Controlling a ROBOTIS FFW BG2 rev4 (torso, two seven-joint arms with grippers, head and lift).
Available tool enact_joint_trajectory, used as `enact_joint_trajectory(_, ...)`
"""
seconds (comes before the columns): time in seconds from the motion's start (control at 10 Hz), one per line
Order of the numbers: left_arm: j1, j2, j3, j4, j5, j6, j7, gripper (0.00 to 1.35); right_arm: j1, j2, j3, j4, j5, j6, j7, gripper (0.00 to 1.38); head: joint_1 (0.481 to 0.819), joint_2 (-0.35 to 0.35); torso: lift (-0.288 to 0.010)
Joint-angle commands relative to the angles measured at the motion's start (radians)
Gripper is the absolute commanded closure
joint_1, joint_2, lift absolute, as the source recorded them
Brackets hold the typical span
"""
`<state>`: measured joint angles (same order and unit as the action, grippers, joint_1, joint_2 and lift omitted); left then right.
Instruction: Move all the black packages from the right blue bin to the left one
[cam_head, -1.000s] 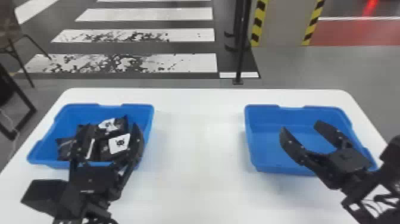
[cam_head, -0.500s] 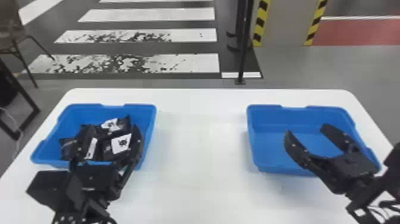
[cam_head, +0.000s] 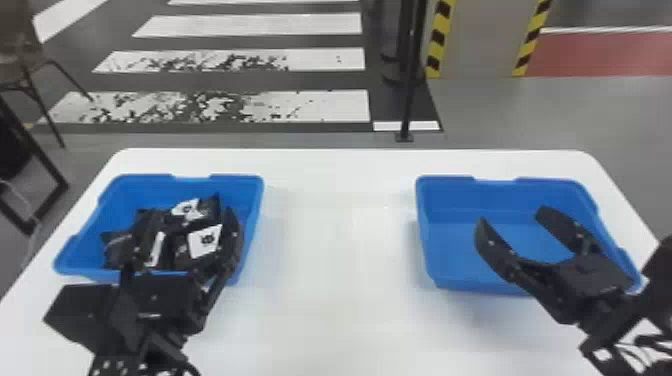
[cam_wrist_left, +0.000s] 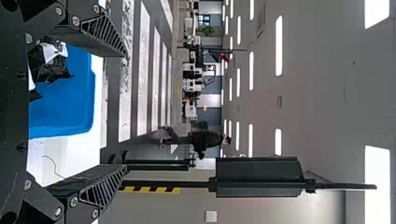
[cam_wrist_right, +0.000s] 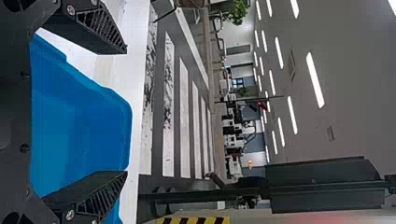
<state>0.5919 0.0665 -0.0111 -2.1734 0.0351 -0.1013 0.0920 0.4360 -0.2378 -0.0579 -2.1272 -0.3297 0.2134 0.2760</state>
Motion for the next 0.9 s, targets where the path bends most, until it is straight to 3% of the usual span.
enact_joint_trajectory(0.0, -0.003, 0.001, -0.003, 0.0, 0.003, -0.002, 0.0, 0.23, -0.002, -0.001, 0.0, -0.002, -0.001, 0.0, 0.0, 0.11, 0.695, 0.05, -0.183)
enact_joint_trajectory(0.8, -0.005, 0.012, -0.023, 0.0, 0.019, -0.022, 0.0, 0.23, 0.001, -0.005, 0.0, -0.009, -0.001, 0.0, 0.0, 0.12, 0.695, 0.037, -0.182)
